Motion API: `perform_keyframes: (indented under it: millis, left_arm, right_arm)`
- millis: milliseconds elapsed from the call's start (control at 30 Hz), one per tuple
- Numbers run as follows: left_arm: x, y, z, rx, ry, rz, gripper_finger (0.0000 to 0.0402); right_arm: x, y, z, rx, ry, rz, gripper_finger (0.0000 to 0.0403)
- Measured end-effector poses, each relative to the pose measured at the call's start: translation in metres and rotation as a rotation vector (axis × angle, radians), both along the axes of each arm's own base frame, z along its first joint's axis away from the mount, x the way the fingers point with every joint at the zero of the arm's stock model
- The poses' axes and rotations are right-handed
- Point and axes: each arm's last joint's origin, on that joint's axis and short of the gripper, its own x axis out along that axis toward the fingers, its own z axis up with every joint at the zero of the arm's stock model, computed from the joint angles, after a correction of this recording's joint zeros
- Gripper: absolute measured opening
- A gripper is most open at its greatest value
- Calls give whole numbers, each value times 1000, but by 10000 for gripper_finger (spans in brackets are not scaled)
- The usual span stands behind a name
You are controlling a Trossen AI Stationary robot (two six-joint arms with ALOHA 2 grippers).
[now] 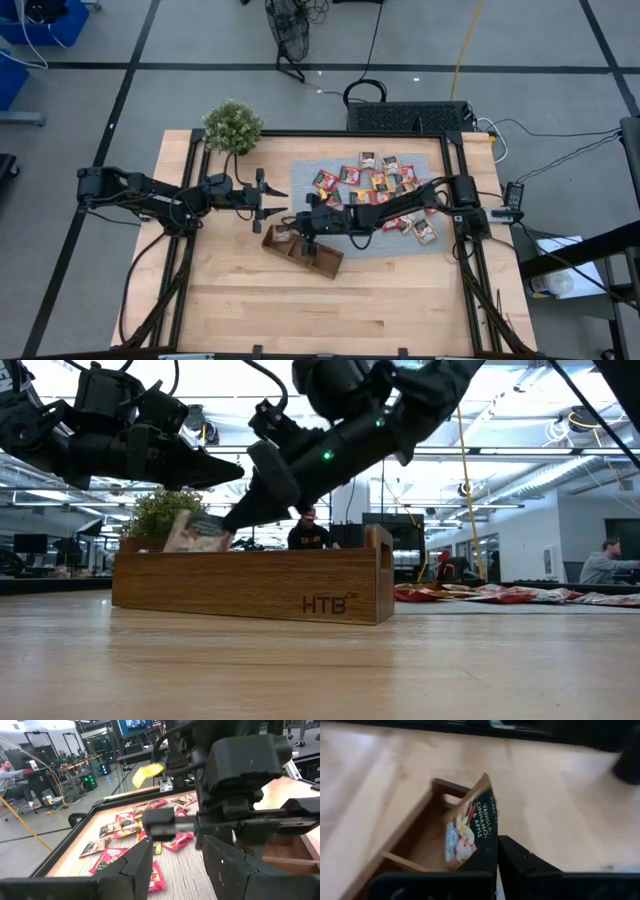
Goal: Pick & Place Tea
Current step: Put the brown tea bag into the left section of the wooden organizer
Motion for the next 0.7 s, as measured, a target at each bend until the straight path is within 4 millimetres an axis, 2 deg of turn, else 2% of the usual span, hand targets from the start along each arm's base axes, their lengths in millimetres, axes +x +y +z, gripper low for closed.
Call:
perform_keyframes:
  millis: [267,533,700]
  left_arm:
    - [0,0,0,1,0,0,175]
    - [0,0,0,0,0,1,175]
    - [0,0,0,-1,-1,1,175]
  right_arm:
    - [-4,17,3,-91,14,-76,0]
    - [-4,17,5,-85,-6,-73,1]
    - [-3,18,5,-109,-4,-57,17]
